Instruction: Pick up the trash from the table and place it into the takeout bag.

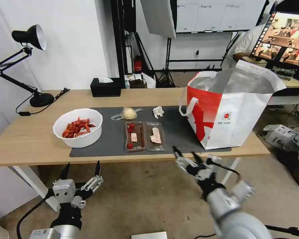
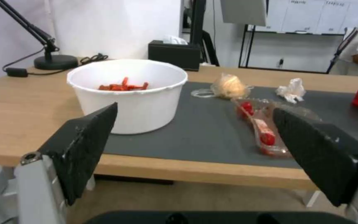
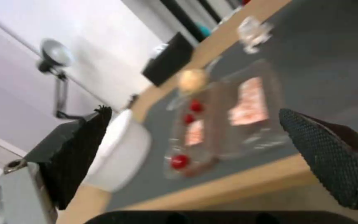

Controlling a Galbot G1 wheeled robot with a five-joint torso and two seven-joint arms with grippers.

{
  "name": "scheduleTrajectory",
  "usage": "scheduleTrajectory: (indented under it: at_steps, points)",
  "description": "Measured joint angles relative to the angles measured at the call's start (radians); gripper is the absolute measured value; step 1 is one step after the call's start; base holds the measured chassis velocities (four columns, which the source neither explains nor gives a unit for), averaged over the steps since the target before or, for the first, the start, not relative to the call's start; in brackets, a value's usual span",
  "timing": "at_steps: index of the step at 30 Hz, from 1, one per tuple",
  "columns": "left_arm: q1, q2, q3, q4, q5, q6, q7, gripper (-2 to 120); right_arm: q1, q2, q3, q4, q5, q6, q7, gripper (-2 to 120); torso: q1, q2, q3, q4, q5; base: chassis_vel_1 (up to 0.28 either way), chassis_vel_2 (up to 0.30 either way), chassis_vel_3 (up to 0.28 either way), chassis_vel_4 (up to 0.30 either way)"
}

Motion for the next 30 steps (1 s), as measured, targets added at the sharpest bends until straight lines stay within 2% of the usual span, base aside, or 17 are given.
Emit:
scheduleTrajectory:
  at_steps: [2,3,5,8,10,15,21,30]
  points:
    - [0.012,-0.003,-0.006,0.0,0.005,-0.007,0.0,100,0.073,0.015,-0.04,-0.029,0.102,0.016,0.055,100,0.0,0.0,0.0,0.0,0.0,0.0,0.0,0.0,0.0]
    - [0.012,-0.003,-0.006,0.0,0.005,-0.007,0.0,100,0.073,0.015,-0.04,-0.029,0.102,0.016,0.055,100,0.0,0.0,0.0,0.0,0.0,0.0,0.0,0.0,0.0]
    - [0.02,-0.003,-0.009,0.001,0.011,-0.011,0.0,100,0.142,0.042,-0.083,-0.059,0.249,0.046,0.156,100,0.0,0.0,0.0,-0.0001,-0.0001,0.0,0.0,0.0,0.0]
    - [0.022,-0.003,-0.009,0.001,0.013,-0.012,0.0,100,0.16,0.051,-0.093,-0.067,0.291,0.054,0.186,100,0.0,0.0,0.0,-0.0001,-0.0001,0.0,0.0,0.0,0.0]
    - [0.025,-0.003,-0.01,0.001,0.016,-0.014,0.0,100,0.19,0.074,-0.121,-0.091,0.35,0.084,0.245,100,0.0,0.0,0.0,-0.0001,-0.0001,0.0,0.0,0.0,0.0]
    - [0.025,-0.002,-0.013,0.002,0.016,-0.015,0.0,100,0.212,0.116,-0.143,-0.121,0.38,0.128,0.304,100,0.0,0.0,0.0,-0.0001,-0.0001,0.0,0.0,0.0,0.0]
    - [0.028,0.011,-0.021,0.002,0.015,-0.016,0.0,100,0.231,0.207,-0.16,-0.164,0.417,0.179,0.381,100,0.0,0.0,0.0,-0.0002,-0.0002,0.0,0.0,0.0,0.0]
    - [0.028,0.042,-0.028,0.002,0.007,-0.018,-0.004,100,0.245,0.297,-0.186,-0.218,0.361,0.232,0.448,100,0.0,0.0,0.0,-0.0002,-0.0002,0.0,0.0,0.0,0.0]
